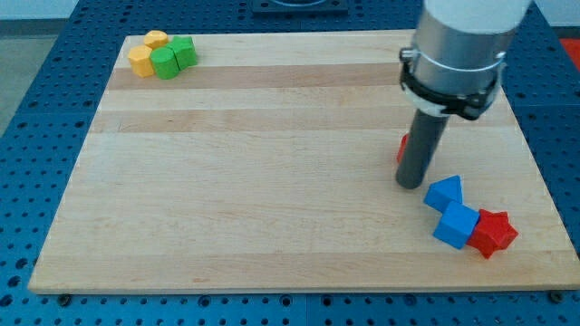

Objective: Slide the red circle to the top right of the triangle

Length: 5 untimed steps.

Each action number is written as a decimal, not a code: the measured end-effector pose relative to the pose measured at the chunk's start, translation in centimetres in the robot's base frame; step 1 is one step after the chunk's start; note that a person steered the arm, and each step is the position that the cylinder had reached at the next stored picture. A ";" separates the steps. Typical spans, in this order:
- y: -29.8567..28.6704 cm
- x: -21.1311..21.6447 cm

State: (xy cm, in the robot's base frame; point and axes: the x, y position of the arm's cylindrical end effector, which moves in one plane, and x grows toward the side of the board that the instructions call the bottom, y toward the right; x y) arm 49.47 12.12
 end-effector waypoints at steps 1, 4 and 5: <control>-1.9 -0.8; 0.4 -4.8; 2.2 -4.8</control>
State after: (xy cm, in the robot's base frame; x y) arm 44.70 14.31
